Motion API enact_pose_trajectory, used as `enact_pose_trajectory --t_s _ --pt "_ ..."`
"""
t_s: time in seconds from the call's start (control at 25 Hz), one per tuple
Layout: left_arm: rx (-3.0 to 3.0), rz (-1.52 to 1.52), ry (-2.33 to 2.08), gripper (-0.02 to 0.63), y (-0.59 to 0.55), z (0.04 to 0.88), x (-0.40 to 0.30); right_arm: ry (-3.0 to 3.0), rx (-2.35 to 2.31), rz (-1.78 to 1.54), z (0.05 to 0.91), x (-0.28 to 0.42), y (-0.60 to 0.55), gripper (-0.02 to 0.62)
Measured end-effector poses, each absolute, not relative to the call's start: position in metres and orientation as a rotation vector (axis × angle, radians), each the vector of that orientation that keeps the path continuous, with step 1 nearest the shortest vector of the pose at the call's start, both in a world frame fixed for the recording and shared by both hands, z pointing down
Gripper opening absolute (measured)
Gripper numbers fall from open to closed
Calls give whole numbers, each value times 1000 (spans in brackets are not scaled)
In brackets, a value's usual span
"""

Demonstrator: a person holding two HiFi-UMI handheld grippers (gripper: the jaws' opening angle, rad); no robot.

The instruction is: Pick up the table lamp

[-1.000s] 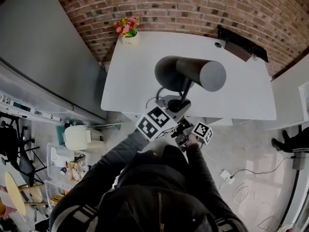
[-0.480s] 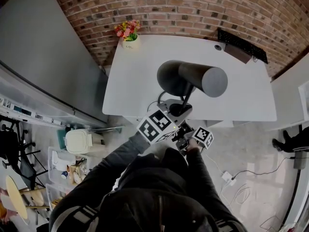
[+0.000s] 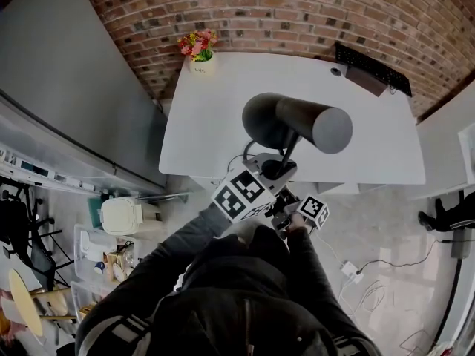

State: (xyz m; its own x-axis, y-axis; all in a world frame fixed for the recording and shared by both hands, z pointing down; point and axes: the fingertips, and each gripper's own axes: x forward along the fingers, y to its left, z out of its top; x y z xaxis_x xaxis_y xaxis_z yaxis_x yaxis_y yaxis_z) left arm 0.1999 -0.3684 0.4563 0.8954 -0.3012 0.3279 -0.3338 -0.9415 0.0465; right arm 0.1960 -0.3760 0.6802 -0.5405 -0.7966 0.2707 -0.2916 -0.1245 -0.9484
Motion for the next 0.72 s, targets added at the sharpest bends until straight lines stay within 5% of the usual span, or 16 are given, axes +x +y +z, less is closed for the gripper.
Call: enact_pose_trajectory --t_s 0.72 --pt "3065 408 -370 3 -353 397 228 1664 -1214 -1589 628 221 -366 110"
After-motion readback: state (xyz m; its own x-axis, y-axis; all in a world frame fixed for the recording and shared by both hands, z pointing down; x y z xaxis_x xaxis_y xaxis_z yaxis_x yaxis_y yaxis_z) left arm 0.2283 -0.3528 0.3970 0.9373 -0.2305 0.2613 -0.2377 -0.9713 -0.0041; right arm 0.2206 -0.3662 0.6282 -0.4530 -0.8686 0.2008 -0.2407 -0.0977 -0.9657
